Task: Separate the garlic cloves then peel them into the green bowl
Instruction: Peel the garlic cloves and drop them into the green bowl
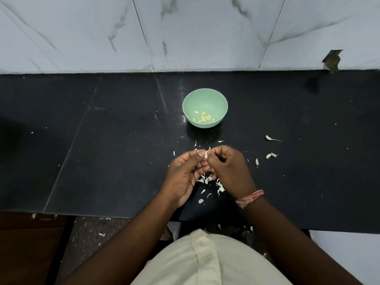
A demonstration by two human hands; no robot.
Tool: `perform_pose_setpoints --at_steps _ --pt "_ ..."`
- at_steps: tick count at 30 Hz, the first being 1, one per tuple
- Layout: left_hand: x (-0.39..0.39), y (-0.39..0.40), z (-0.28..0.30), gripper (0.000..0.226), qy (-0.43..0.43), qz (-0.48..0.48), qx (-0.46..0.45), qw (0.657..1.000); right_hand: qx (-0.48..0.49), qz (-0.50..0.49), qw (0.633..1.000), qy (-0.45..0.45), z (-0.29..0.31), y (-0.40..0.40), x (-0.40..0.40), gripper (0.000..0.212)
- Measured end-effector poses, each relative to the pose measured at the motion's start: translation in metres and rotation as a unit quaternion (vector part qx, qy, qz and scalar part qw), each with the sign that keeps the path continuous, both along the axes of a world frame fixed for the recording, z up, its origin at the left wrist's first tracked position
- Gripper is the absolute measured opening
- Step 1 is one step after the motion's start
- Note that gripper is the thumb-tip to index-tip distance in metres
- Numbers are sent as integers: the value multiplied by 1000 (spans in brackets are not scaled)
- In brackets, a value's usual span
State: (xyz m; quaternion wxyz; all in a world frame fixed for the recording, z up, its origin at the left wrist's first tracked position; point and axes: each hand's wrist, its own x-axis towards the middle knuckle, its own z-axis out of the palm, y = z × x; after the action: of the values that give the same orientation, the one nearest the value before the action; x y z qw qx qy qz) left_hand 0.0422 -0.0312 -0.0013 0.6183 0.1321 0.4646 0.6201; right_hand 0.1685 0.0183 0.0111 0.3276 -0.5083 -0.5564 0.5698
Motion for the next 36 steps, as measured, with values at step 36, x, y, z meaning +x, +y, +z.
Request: perform_pose_setpoints --at_steps 36 --pt "0 -1 -4 8 -76 65 -68 993 156 10 969 -193 -15 -4 9 35"
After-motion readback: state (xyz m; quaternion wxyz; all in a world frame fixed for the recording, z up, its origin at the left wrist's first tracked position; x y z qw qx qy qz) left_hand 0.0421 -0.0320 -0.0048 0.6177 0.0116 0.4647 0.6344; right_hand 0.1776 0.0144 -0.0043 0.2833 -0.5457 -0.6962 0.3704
